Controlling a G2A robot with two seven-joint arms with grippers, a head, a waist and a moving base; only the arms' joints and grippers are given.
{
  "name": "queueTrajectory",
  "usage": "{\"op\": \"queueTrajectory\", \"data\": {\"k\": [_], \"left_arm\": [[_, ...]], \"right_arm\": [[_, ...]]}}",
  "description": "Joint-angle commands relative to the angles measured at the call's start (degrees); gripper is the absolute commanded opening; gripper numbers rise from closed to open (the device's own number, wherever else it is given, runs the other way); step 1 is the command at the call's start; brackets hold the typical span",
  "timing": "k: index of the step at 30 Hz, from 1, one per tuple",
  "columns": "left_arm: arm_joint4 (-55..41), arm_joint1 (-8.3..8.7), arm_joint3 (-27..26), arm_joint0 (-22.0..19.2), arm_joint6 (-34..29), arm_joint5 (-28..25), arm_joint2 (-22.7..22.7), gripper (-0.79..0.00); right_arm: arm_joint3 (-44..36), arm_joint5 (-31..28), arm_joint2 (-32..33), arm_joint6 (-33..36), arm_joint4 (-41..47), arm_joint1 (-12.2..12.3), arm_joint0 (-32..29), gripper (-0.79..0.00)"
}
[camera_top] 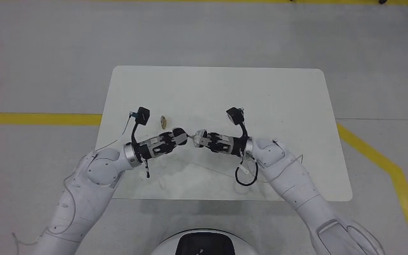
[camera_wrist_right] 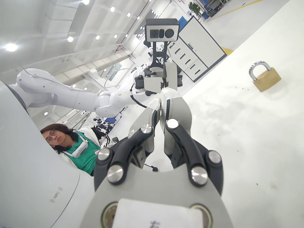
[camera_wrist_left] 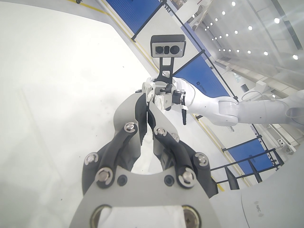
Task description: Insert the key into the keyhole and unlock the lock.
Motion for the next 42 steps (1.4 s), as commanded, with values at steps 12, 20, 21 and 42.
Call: {"op": "queueTrajectory", "data": {"k": [12,20,21,42], "left_arm": [[2.7,0.29,-0.6,0.6,1.4,-0.8,-0.1,-0.785],[4.3,0.34,-0.9,0.7,1.9,-0.8,0.5,-0.785],[4.3,0.35,-0.9,0.7,2.1,-0.8,0.5,-0.785],[4.8,1.04,0.2,1.1,3.0,-3.4,-0.9,0.0]], "right_arm": [[-0.4,0.0,1.4,1.7,-1.1,-0.5,-0.8,-0.785],[0.1,0.0,2.1,1.7,-1.3,-0.8,-0.7,-0.785],[0.1,0.0,2.1,1.7,-1.3,-0.9,-0.7,-0.785],[1.6,0.0,3.3,1.7,-2.7,-1.5,-0.2,-0.785]]}}
